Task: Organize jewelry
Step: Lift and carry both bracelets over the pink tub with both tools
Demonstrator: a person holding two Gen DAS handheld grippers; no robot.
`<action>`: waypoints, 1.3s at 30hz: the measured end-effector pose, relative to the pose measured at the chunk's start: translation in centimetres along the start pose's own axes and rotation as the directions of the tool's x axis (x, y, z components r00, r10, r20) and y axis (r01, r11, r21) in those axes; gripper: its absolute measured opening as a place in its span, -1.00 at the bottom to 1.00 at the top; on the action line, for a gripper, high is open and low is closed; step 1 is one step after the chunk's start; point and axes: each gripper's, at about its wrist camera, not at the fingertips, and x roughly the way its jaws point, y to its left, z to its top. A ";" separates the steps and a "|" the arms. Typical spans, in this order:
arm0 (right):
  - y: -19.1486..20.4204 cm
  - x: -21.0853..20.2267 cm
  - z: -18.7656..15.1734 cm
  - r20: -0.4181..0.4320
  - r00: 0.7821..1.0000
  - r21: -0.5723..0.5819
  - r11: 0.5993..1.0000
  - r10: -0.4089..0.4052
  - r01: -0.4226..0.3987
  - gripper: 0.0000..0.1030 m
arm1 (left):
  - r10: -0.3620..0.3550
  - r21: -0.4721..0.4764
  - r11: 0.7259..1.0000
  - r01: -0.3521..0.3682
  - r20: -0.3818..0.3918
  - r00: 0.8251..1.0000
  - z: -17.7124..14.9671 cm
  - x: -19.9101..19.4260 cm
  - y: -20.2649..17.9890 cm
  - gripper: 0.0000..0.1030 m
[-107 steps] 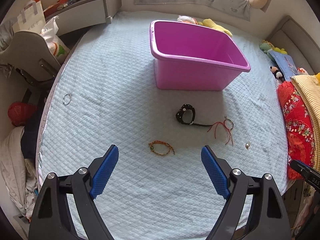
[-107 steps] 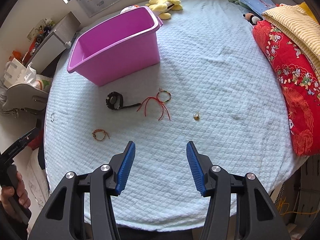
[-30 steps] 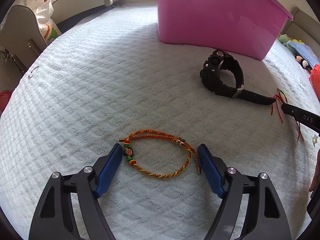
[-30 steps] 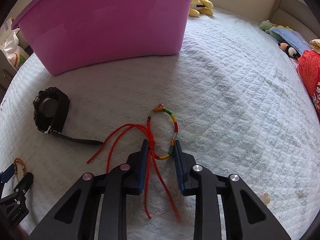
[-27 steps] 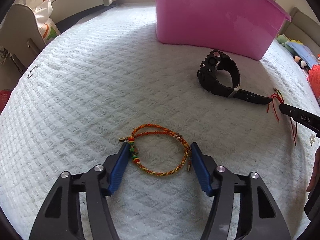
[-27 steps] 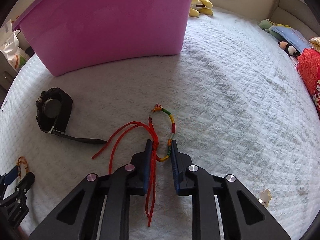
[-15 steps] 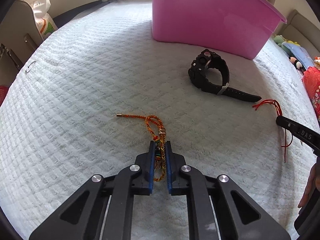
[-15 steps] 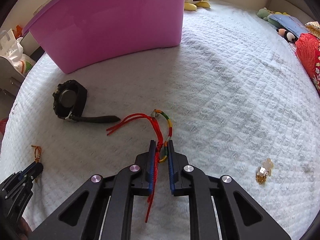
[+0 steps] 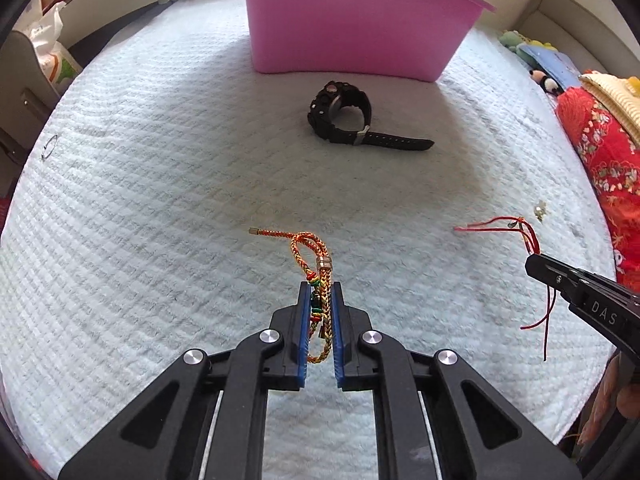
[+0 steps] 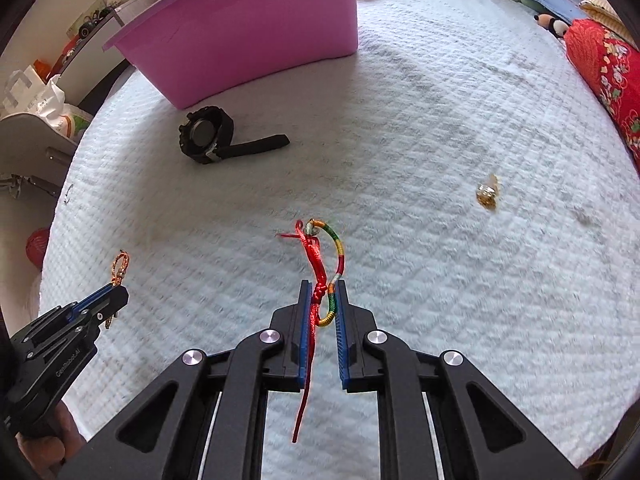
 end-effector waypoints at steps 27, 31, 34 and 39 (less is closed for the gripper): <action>-0.4 -21.6 17.5 0.151 0.979 -0.110 0.987 0.133 -0.117 -0.78 | -0.009 -0.137 0.990 0.031 0.155 0.988 17.8 -18.6 -4.9 -0.81; -0.4 -20.8 21.6 0.131 0.972 -0.180 0.969 0.196 -0.171 -0.78 | 0.043 -0.210 0.978 -0.008 0.163 0.986 20.6 -19.2 -5.5 -0.81; -0.3 -20.1 24.5 0.122 0.966 -0.228 0.954 0.229 -0.197 -0.78 | 0.079 -0.236 0.971 -0.038 0.165 0.983 22.9 -19.4 -6.0 -0.81; 0.2 -18.2 29.2 0.121 0.955 -0.245 0.941 0.270 -0.235 -0.78 | 0.113 -0.223 0.972 -0.079 0.145 0.983 27.3 -18.6 -6.6 -0.81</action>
